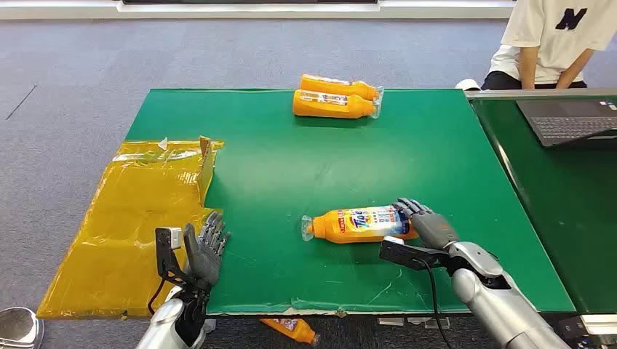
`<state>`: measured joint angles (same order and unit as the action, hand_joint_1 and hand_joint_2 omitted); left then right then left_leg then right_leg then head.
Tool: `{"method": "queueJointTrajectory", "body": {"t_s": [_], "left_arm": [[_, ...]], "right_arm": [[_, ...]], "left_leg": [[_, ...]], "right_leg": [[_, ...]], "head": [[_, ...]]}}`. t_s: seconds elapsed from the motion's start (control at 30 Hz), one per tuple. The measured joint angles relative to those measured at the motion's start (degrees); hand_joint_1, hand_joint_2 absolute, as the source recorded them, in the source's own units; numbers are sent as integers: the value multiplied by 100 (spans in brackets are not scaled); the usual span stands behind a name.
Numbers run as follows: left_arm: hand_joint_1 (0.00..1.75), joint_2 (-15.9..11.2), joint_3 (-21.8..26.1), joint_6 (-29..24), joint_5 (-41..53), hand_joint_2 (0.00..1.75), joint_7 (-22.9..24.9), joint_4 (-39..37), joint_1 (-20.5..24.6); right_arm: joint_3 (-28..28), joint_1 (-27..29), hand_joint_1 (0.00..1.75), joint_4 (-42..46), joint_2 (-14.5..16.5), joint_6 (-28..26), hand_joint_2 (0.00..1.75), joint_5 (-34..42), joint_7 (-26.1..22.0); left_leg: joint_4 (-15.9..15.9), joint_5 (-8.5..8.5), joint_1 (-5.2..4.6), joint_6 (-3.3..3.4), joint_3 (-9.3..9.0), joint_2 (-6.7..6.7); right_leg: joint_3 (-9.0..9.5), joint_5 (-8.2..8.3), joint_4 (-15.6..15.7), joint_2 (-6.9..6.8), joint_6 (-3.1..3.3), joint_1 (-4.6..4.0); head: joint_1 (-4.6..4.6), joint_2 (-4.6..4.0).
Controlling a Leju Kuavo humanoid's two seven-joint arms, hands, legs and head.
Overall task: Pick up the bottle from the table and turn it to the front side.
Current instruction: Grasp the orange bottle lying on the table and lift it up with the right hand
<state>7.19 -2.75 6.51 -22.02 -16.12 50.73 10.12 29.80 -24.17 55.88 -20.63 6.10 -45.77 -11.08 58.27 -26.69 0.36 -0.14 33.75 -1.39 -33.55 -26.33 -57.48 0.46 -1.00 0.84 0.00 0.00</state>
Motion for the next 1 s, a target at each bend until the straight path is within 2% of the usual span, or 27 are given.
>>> {"method": "queueJointTrajectory", "body": {"t_s": [0.3, 0.43, 0.47, 0.57, 0.6, 0.77, 1.0], "left_arm": [[0, 0, 0, 61, -45, 0, 46, -5, 5], [0, 1, 0, 117, -59, 0, 58, -42, 27], [0, 2, 0, 128, -61, 0, 63, -56, 38], [0, 8, 0, 195, -63, 0, 32, -111, 96], [0, 15, -1, 223, -68, 0, 17, -130, 120], [0, 54, -2, 251, -98, 0, 63, -160, 197], [0, 64, -2, 252, -144, 0, 69, -162, 200]], "right_arm": [[87, -63, 0, -132, -3, 79, 175, 70, 40], [93, -67, 0, -178, -44, 313, 175, 271, 45], [93, -59, 10, -188, -66, 391, 175, 342, 37], [93, -40, 140, -191, -174, 609, 175, 527, 24], [93, -48, 175, -172, -231, 712, 175, 595, 37], [93, -97, 175, 31, -541, 1192, 175, 837, 131], [149, -14, 175, 242, -690, 1083, 175, 777, 163]], "left_leg": [[0, 0, 0, 0, -3, 0], [0, 0, 0, 0, -8, 0], [1, 0, 0, 0, -9, 0], [1, 0, -1, 0, -16, 1], [2, -1, -1, 1, -17, 1], [3, 0, -3, 2, -18, 5], [4, 0, -3, 1, -18, 8]], "right_leg": [[0, 0, 0, 0, 0, 0], [2, 0, 2, 0, 0, 0], [3, 0, 3, 0, 0, 0], [10, 0, 4, 0, 0, 0], [12, 0, 4, 0, -1, 1], [15, 3, 4, 2, -4, 2], [11, 4, 4, 9, -5, 1]], "head": [[0, 0], [0, 0], [0, 0], [0, 0], [0, 0], [0, 0], [0, 0]]}}
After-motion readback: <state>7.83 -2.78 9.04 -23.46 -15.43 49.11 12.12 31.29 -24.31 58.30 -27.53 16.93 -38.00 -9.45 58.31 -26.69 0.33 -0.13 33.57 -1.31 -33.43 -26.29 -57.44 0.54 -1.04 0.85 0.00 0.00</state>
